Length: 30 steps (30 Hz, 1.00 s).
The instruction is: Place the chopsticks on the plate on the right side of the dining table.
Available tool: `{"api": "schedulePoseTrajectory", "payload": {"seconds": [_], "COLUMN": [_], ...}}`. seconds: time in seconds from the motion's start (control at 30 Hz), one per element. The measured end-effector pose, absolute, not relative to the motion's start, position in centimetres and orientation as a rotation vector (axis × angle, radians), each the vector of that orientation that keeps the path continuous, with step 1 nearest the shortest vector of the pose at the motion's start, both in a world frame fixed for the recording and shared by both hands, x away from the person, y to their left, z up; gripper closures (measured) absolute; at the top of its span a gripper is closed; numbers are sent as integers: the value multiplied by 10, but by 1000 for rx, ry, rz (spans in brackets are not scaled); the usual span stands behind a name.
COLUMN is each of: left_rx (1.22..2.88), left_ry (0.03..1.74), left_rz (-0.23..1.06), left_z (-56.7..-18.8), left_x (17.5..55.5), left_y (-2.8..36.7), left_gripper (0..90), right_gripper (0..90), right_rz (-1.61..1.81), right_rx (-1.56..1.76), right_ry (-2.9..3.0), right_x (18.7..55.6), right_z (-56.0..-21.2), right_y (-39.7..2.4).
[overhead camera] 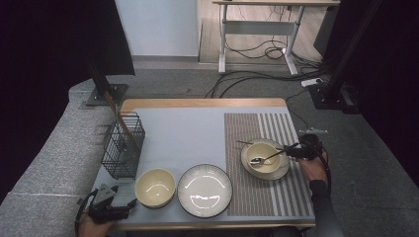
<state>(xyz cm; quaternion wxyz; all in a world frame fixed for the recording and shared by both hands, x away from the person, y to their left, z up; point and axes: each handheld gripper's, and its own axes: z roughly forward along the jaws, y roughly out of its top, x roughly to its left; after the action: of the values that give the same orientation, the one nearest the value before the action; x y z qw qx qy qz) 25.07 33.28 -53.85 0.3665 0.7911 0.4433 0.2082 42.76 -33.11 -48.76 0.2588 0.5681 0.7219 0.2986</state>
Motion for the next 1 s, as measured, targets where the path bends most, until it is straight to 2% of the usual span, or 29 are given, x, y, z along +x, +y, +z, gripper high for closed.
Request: {"api": "schedulePoseTrajectory", "payload": {"seconds": [0.27, 0.6, 1.0], "left_rx": [2033, 2033, 2033], "left_ry": [1139, 1139, 1139], "left_rz": [535, 534, 535], "left_z": [-539, -539, -539], "left_x": [251, 251, 251], "left_y": [333, 333, 333], "left_gripper": [89, 89, 89], "right_gripper": [98, 124, 132], "right_rz": [812, 752, 741], "right_rx": [1569, 1568, 1528], "right_ry": [1943, 1974, 2038], "right_x": [441, 454, 451], "right_z": [-494, -500, -501], "right_y": [-324, -316, -312]}}
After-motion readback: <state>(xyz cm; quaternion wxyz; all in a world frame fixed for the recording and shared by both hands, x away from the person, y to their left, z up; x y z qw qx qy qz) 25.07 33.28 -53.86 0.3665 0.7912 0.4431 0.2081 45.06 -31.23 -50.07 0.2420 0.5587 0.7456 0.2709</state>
